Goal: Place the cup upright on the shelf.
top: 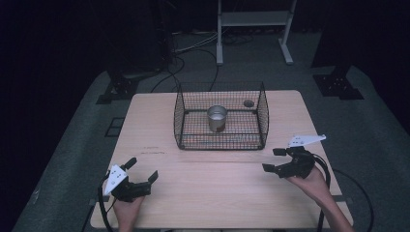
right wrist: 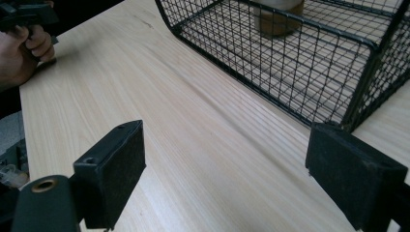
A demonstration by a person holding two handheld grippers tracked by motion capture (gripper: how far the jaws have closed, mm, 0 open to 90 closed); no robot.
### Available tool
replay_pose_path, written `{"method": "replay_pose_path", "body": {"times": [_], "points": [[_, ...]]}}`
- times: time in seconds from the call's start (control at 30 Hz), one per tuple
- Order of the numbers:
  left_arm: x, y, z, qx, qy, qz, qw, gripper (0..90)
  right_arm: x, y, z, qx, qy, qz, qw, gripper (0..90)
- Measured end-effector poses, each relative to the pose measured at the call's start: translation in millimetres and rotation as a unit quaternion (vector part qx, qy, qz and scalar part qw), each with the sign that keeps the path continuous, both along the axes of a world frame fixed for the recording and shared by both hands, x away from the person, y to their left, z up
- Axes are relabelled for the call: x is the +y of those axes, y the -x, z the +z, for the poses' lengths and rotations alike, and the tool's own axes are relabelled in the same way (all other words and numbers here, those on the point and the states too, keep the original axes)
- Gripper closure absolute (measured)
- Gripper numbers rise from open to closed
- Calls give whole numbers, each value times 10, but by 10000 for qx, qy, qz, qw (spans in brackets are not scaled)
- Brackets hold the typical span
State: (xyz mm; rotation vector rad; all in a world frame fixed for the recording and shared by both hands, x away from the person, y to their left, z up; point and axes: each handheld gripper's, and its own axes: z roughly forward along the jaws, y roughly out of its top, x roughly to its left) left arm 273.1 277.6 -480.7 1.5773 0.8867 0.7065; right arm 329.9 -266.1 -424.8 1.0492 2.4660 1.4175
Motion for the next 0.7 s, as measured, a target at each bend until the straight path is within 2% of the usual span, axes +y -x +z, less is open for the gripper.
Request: {"method": "replay_pose_path", "body": {"times": [0.7], "points": [[2, -1, 0, 4, -12, 31, 10000, 0, -143, 219, -277, 25, -124, -260, 9996, 133]]}}
